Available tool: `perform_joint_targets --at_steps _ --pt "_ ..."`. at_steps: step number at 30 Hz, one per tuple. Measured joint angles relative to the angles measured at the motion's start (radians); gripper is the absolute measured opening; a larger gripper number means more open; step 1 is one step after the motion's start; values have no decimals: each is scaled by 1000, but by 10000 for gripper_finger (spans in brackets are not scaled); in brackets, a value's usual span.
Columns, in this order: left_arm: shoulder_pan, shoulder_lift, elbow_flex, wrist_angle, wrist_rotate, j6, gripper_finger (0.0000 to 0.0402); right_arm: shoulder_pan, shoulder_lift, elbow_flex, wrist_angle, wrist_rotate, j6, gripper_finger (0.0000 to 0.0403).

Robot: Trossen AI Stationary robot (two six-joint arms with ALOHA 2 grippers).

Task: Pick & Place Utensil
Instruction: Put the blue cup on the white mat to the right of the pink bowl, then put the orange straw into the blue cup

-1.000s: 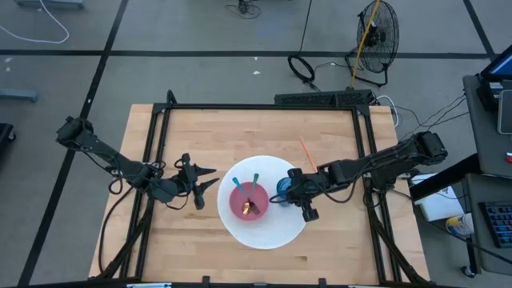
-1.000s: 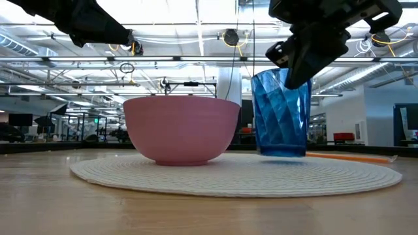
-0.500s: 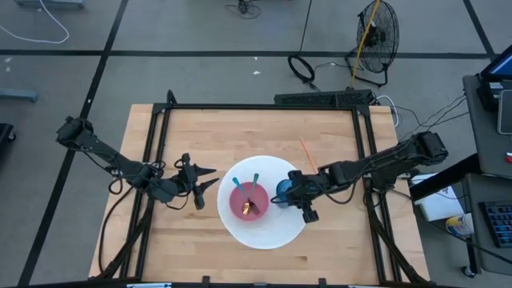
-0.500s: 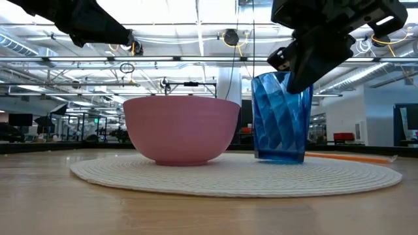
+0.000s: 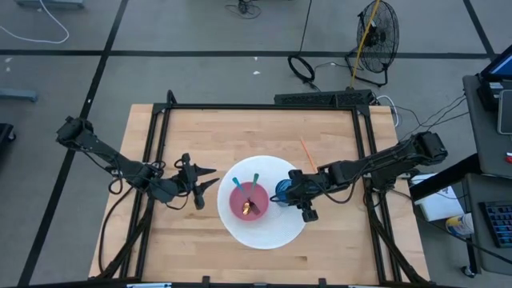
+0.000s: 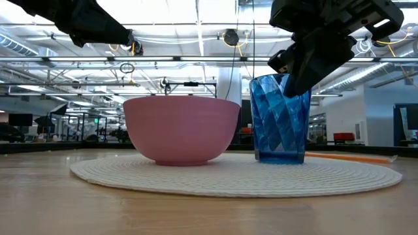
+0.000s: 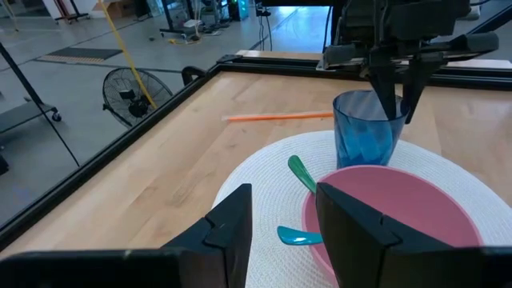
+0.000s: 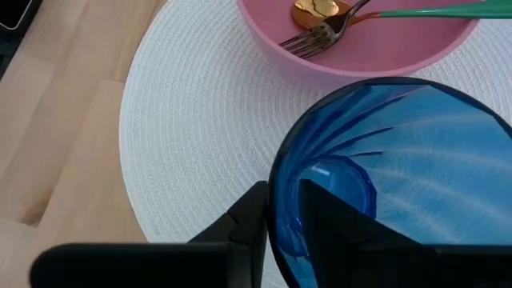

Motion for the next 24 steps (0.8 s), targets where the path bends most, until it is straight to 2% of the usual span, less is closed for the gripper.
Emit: perform_joint_targets --at_steps 13,18,24 --pt "0 0 0 1 0 0 145 0 -22 0 10 1 7 127" --pt "0 0 0 1 0 0 145 0 -87 0 16 1 3 141" --pt "0 0 0 0 0 3 145 2 -207 0 -12 2 2 139"
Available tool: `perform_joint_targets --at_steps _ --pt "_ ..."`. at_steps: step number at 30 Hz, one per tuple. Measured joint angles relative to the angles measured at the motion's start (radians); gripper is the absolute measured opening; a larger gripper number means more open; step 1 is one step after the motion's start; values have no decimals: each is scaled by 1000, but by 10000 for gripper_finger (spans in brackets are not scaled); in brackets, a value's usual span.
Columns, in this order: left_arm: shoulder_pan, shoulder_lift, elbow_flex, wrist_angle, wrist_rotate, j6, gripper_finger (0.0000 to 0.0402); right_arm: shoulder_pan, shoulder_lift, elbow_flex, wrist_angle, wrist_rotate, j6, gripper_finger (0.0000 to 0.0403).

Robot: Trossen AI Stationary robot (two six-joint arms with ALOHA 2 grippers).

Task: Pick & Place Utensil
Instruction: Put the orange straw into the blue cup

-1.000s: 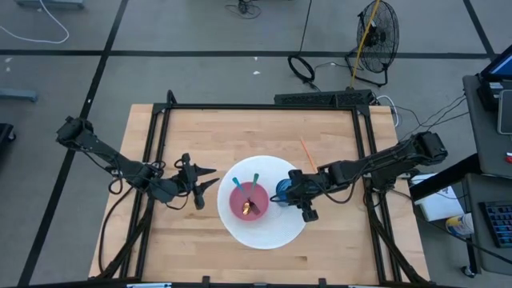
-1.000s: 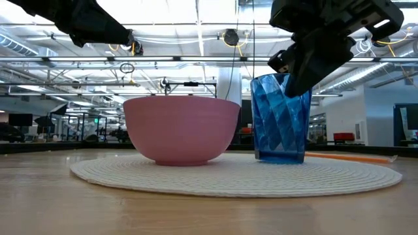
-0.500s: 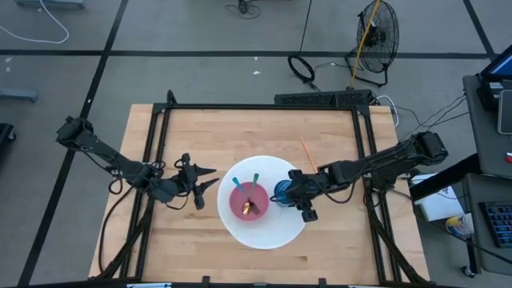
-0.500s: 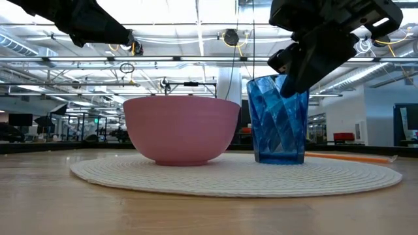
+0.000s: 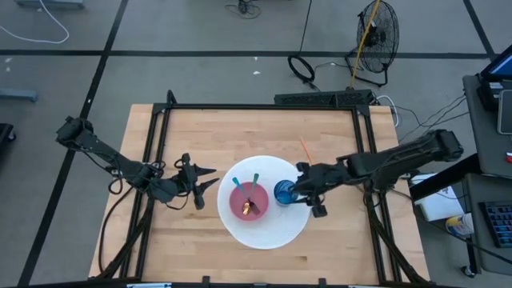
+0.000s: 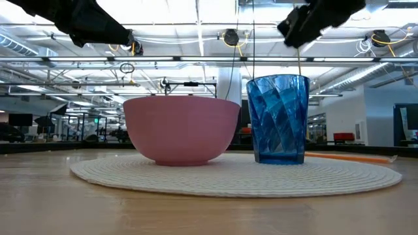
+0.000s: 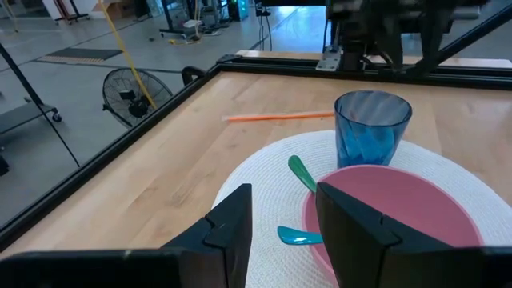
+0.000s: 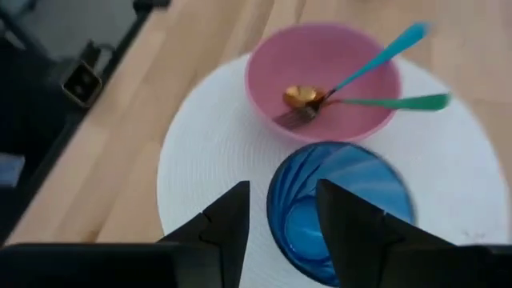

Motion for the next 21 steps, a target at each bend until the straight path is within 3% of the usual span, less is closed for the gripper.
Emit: perform_joint_targets --at_steps 3,7,9,11,15,21 --pt "0 0 0 -22 0 2 145 0 -68 1 -47 71 33 135" --pt "-7 0 -1 -61 23 41 145 -1 -152 1 -176 271 123 131" --pt "-19 0 -1 -51 87 122 145 -7 -183 1 -235 387 196 130" --pt "-36 0 -3 -6 220 266 145 -23 -205 1 -275 468 259 131" --pt "-45 -28 -48 193 528 570 145 -71 -211 -9 -278 496 296 133" --pt "81 -234 -200 281 571 632 145 -184 -207 -115 -217 494 318 132"
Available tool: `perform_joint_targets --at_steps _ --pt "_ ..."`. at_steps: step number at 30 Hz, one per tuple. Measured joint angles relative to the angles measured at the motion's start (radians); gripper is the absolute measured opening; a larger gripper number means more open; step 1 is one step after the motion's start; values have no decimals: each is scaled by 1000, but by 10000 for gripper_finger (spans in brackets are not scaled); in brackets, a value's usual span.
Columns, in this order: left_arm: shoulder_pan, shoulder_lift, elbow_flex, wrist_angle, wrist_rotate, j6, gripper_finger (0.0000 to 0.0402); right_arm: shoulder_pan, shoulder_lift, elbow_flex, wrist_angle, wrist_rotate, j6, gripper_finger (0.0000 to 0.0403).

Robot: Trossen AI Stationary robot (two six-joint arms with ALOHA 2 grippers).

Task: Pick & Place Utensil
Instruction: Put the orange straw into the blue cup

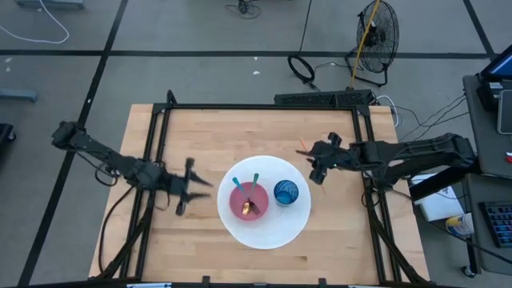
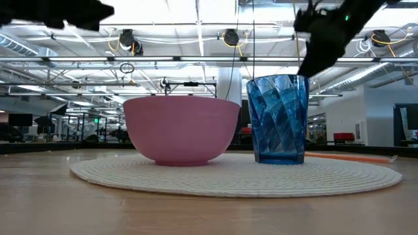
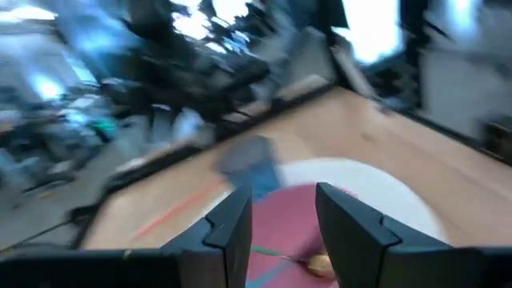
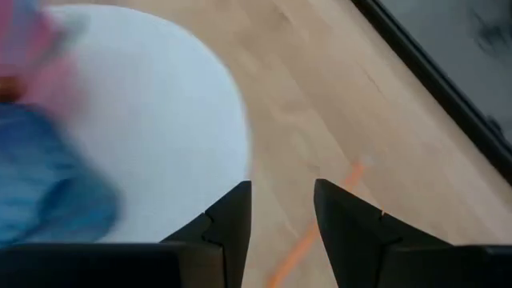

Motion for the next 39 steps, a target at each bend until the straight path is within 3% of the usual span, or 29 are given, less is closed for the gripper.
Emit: perform_joint_targets --at_steps 6,11,14,16,24,39 --pt "212 -310 -229 198 90 -115 145 -178 0 -75 23 -5 52 131" --pt "301 -446 -330 245 109 -228 145 -365 4 -133 183 -203 51 131" --pt "318 -463 -328 218 105 -244 145 -463 41 -137 241 -352 51 130" --pt "320 -460 -326 218 103 -244 145 -507 73 -137 252 -391 39 130" --pt "318 -460 -326 215 111 -375 145 -567 254 -138 256 -392 -1 130" --pt "318 -460 -326 213 107 -368 145 -575 458 -56 273 -391 3 130"
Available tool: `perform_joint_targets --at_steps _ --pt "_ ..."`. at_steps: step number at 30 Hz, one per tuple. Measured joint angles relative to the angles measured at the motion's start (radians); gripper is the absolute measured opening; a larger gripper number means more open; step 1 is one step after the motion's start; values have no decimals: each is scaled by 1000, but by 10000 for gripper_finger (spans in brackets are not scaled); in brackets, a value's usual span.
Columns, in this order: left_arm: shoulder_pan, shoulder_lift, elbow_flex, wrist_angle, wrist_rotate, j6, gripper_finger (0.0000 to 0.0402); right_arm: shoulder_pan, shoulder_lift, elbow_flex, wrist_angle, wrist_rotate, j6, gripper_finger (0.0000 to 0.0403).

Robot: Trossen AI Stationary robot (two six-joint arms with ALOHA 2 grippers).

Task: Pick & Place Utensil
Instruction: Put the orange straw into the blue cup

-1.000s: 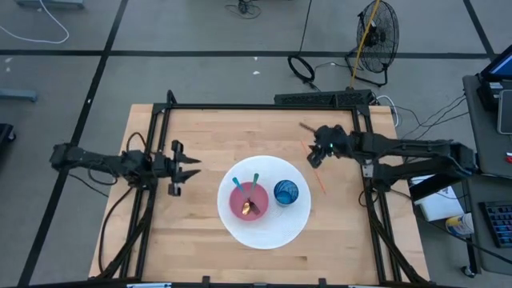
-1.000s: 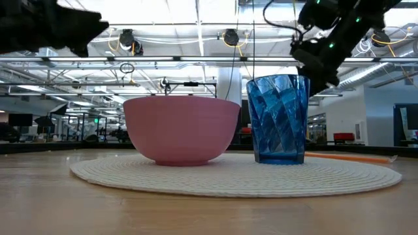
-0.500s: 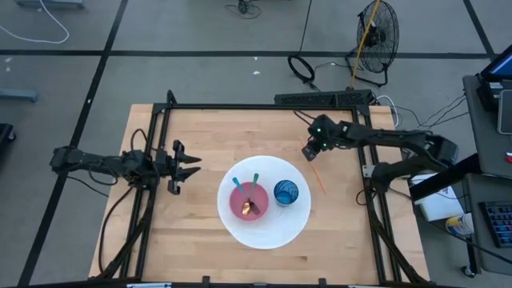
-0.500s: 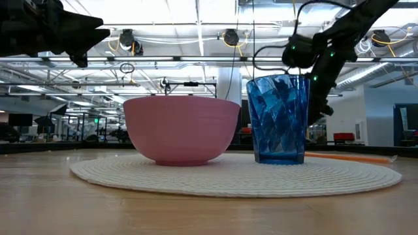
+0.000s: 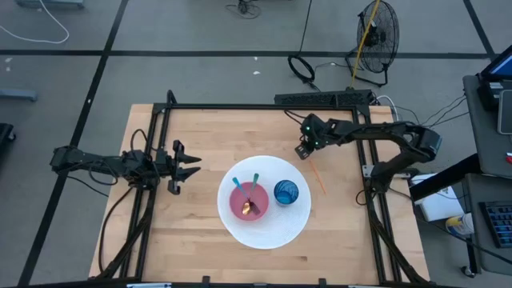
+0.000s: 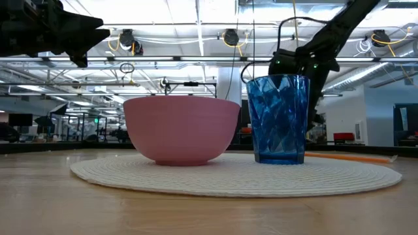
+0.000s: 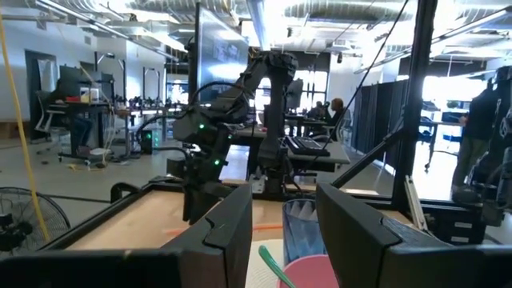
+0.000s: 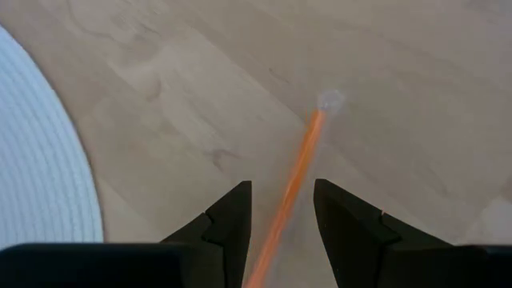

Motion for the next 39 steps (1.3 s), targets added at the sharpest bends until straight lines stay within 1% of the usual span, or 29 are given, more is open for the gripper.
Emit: perform_joint_targets --at_steps 5,7,18,20,22,30,32,36,39 --pt "0 0 0 -23 1 -1 145 0 69 30 -48 9 -1 130" --pt "0 0 0 -27 1 -1 145 0 85 42 -75 30 0 130" --pt "0 0 0 -30 2 5 145 12 102 57 -217 35 6 128" --pt "0 0 0 -30 2 5 145 16 101 58 -252 33 6 119" --pt "0 0 0 -30 2 6 145 20 101 58 -284 30 7 102" --pt "0 0 0 -43 2 8 145 26 102 56 -364 19 1 12" --pt "0 0 0 -43 2 8 145 26 101 55 -373 19 -1 8" --pt "0 0 0 -43 2 7 145 26 102 55 -380 23 -1 15" --pt "0 0 0 -44 2 7 145 26 102 54 -372 27 -9 9"
